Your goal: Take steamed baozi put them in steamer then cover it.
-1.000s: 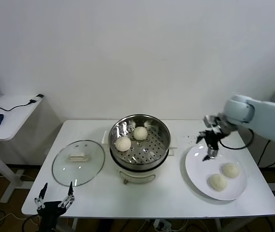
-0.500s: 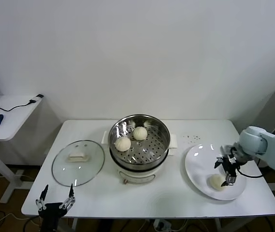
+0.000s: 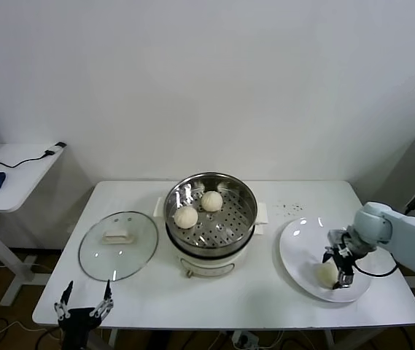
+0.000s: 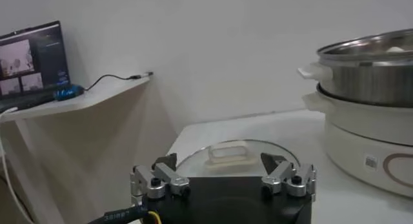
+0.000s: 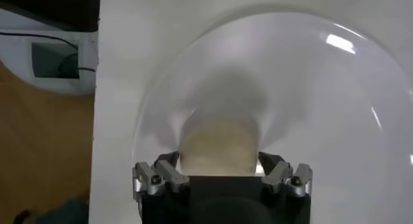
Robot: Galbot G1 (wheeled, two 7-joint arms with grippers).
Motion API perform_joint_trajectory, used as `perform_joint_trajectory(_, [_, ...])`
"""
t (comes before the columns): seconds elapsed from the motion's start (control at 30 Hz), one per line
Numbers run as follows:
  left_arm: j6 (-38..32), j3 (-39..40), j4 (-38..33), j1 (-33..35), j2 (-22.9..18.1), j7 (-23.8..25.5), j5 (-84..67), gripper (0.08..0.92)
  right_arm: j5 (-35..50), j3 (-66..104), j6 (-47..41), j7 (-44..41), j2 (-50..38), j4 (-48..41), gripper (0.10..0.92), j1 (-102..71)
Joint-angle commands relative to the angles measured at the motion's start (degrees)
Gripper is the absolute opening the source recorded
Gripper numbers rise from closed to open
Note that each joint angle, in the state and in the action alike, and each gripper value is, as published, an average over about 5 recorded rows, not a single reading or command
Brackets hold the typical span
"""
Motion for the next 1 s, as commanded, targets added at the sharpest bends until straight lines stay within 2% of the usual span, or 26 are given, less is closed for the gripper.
perform_joint_trajectory(0.03, [0.0,0.1,0.1,0.0,0.0,0.0,0.1,0.823,-0.9,1.2,0.1,-0.1,0.8,-0.9,0.693,-1.9])
perform_joint_trajectory(0.17, [-0.1,0.1,0.0,0.2,0.0,0.0,0.1,0.823,0.0,0.7,0.1,-0.4,0.3,-0.4,0.626,-0.7])
perform_joint_trajectory(0.4, [-0.2,0.2,0.1,0.3,0.1,0.0,0.1,0.823,0.8,-1.4,3.1,-2.0,0.1,-1.0,0.592,5.4])
perform_joint_trajectory(0.57, [-0.1,0.1,-0.3,0.6,0.3,0.3,0.1,0.823,-1.1,-7.6,17.5,-6.6,4.2,-2.5,0.582,20.5])
perform_joint_trajectory(0.73, [-0.1,0.0,-0.5,1.0,0.3,0.5,0.1,0.823,-3.6,-15.0,32.9,-10.5,14.1,-5.7,0.584,38.6])
perform_joint_trajectory(1.0, [0.0,0.3,-2.1,1.4,0.9,1.0,0.7,0.823,-2.1,-15.9,46.0,-11.1,29.0,-8.0,0.585,48.5])
